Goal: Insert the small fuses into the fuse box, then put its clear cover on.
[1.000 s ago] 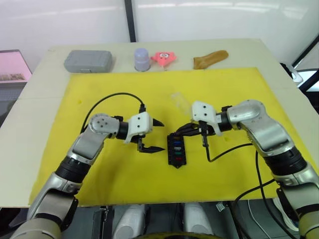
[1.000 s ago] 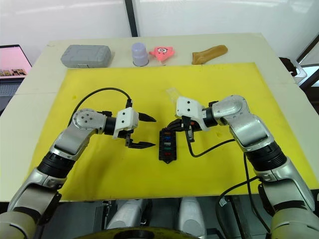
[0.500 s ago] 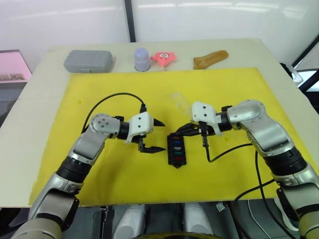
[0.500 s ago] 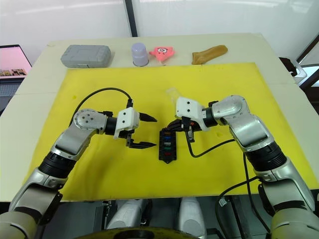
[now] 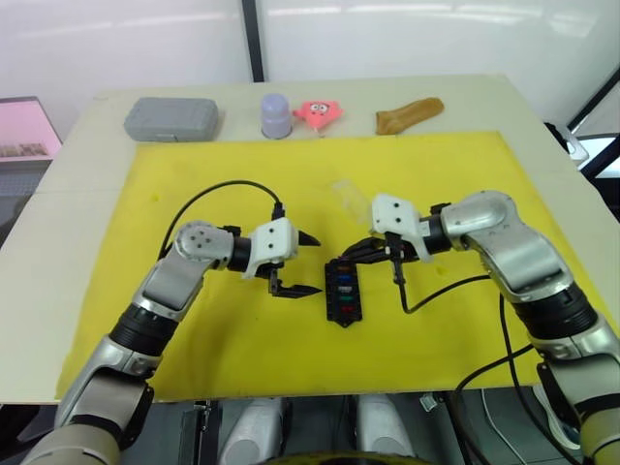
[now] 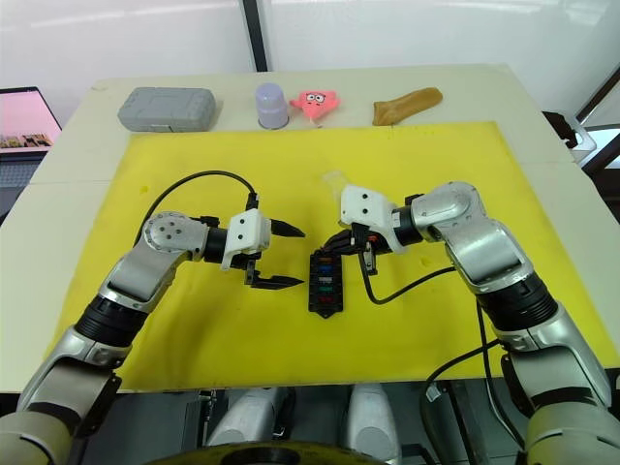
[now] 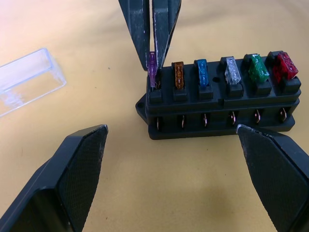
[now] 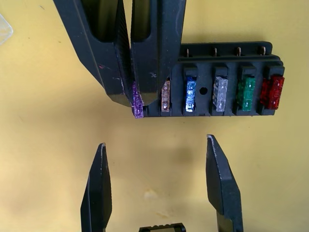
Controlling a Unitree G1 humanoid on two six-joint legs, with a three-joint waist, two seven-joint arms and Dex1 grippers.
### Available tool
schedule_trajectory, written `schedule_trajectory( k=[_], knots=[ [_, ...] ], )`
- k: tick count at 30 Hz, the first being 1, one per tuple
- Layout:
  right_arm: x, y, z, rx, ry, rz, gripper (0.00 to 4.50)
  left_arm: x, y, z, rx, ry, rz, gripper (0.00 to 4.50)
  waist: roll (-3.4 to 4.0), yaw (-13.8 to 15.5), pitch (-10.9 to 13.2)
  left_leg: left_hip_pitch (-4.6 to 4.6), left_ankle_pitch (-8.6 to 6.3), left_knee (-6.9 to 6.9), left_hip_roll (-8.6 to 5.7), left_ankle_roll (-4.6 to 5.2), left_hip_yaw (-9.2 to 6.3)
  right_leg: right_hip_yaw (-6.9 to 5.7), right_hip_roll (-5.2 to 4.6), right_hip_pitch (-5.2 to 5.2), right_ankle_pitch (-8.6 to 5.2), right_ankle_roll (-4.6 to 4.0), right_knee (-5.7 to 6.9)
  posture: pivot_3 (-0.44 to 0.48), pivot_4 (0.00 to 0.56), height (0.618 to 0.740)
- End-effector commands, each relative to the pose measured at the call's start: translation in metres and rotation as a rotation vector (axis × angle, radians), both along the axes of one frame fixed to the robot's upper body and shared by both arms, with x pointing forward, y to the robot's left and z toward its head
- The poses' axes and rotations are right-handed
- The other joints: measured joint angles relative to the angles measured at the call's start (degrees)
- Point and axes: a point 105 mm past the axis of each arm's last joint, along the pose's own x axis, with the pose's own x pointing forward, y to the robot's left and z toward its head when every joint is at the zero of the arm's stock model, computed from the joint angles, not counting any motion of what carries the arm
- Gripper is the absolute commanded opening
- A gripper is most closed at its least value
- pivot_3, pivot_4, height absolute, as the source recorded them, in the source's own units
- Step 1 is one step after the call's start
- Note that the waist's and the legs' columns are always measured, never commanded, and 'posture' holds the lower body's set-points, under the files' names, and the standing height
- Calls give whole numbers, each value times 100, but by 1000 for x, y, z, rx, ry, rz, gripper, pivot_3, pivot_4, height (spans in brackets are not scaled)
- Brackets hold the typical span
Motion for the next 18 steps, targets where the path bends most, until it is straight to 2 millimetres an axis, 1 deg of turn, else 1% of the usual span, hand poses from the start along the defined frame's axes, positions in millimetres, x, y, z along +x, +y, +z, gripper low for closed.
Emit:
schedule_trajectory(
  k=[1, 18],
  knots=[
    [1, 2, 11, 10, -50, 12, 0, -1, -2, 7, -4, -39, -15, 4489, 0, -1, 0, 0, 0, 0, 0, 0, 0, 0, 0, 0, 0, 0, 0, 0, 150, 740],
    [-1, 2, 7, 4, -25, 10, 0, 0, -2, 7, -8, -41, -9, 4489, 0, -1, 0, 0, 0, 0, 0, 0, 0, 0, 0, 0, 0, 0, 0, 0, 150, 740]
  ],
)
